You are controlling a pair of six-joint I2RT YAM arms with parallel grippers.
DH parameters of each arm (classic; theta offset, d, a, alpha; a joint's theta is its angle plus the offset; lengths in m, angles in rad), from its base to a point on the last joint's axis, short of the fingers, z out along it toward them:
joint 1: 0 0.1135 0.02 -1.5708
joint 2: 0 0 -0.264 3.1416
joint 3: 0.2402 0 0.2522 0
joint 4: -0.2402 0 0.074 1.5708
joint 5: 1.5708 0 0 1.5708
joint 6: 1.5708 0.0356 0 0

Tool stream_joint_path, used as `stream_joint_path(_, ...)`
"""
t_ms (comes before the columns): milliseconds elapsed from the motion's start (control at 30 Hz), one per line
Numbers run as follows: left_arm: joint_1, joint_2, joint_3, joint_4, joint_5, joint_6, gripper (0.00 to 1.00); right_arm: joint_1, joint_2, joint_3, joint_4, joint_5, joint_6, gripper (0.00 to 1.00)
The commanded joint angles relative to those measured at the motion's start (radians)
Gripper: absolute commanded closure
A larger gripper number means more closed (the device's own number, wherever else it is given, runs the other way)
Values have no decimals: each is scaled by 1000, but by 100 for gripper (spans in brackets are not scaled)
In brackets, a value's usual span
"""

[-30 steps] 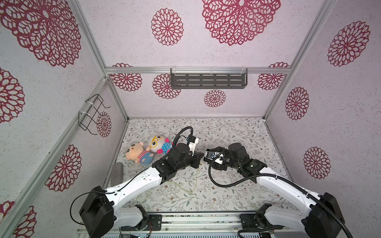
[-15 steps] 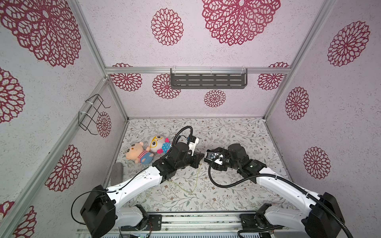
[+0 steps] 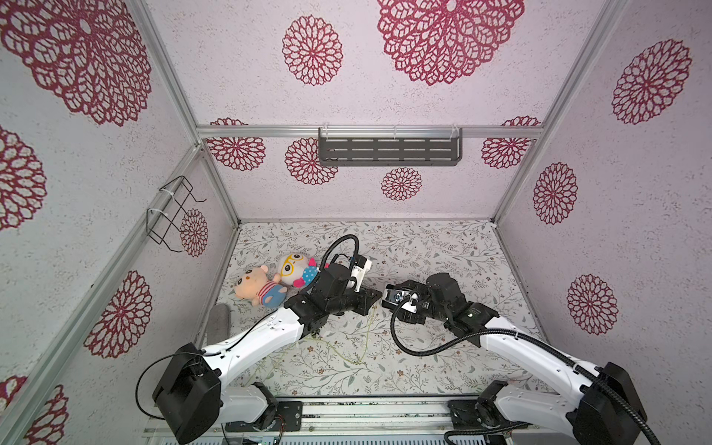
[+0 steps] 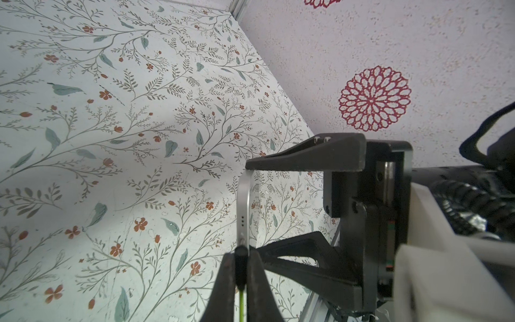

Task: Plug wired earphones into phones
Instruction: Insert the wired earphone into the phone.

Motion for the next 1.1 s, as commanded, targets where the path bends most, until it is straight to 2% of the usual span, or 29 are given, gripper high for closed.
stream_joint_path(0,-5,23,-6,-47,54,7,100,18,-76,17,176,-72,23,36)
stream_joint_path(233,2,-12,-13,-60,84,61,100,18,-119,-30,205,-99,45,36)
stream_joint_path(433,8,-20,-17,-55,96,56,100,19,-147,-51,222,-109,55,36)
stream_joint_path(833,8,82,18,-63,75,19,100,28,-112,-6,195,-95,79,36)
stream_joint_path(1067,-5,146,2,104,208,-64,100,29,-112,-15,198,-72,66,36)
